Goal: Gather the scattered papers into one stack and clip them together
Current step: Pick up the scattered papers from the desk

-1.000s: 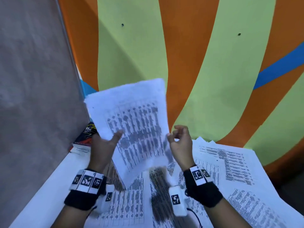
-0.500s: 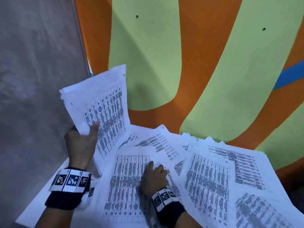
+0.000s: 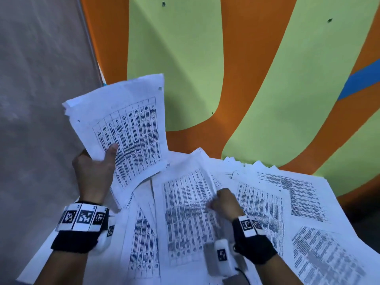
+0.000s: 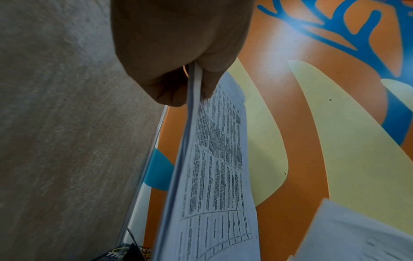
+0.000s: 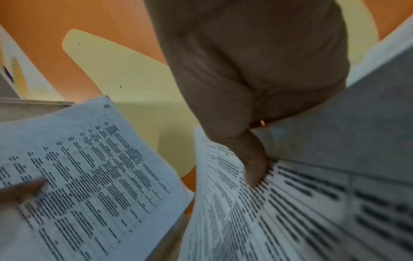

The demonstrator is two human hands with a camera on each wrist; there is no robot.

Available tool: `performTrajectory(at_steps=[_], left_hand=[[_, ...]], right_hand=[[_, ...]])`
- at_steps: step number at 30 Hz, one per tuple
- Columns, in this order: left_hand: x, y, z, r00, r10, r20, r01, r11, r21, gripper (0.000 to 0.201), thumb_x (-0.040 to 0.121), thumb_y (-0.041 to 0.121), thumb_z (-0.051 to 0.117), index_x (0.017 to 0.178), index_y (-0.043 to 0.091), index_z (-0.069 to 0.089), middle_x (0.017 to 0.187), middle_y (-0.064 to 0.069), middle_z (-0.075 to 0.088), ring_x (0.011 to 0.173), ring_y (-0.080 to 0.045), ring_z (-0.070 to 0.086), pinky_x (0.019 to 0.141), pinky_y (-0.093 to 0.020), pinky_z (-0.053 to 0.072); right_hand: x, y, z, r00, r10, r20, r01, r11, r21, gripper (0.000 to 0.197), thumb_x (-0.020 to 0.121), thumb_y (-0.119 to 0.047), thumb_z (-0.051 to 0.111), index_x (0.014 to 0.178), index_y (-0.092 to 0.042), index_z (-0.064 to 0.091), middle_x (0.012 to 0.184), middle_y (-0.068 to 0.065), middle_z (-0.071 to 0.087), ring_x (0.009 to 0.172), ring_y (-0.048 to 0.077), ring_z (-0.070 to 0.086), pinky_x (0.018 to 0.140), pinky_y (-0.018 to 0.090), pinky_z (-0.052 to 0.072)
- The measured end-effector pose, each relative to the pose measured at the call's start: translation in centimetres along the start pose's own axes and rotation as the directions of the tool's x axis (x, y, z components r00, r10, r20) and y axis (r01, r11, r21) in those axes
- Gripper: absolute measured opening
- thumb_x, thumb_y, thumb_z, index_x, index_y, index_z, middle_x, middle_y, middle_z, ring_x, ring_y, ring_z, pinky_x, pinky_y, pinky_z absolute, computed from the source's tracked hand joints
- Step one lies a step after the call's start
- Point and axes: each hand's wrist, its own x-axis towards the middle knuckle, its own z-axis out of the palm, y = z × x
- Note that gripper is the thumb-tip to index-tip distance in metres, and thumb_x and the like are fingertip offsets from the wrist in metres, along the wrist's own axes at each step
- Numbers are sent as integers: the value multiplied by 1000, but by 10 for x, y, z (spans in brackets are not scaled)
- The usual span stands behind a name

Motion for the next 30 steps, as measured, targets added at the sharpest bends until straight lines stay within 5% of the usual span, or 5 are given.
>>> performTrajectory(at_steps=[5,11,19,24,30], left_hand=[[0,-3,5,998,-26,48,27,1000,-6,48,86,17,71,99,-27,56,104,-36,65,94,-40,66,78,-36,52],[-2,3,11,994,-72,80,71,997,15,57,87,19,71,100,-31,49,107,-40,60,101,-46,62,82,-61,48],[-3,-3,19,984,-133,120,132,991,14,40,88,20,70,64,-8,55,50,10,60,38,7,41,44,-10,34],[-12,5,30,986,-75,150,71,997,33,55,87,20,70,97,-31,51,102,-37,64,80,-10,53,66,-24,32],[-13,-1,36,982,-90,164,83,995,49,44,87,21,70,72,-17,58,77,-28,68,59,-4,61,54,-24,47]], right_hand=[[-14,25,17,995,96,-26,-98,905,-414,33,92,-23,50,122,-8,52,129,17,44,122,36,43,98,45,46],[-23,28,44,999,37,-28,-44,943,-330,52,88,-25,61,130,-5,37,124,18,50,106,34,60,87,43,54],[-31,49,-43,969,85,-231,-38,979,198,9,83,-9,71,81,-2,65,60,0,60,37,1,49,35,14,32],[-10,128,-86,820,454,-347,-406,890,205,34,71,-30,72,84,0,63,81,16,63,74,24,61,68,28,49],[-14,137,-77,724,578,-375,-555,812,181,38,78,-16,71,109,0,56,120,25,55,103,36,57,89,42,48]])
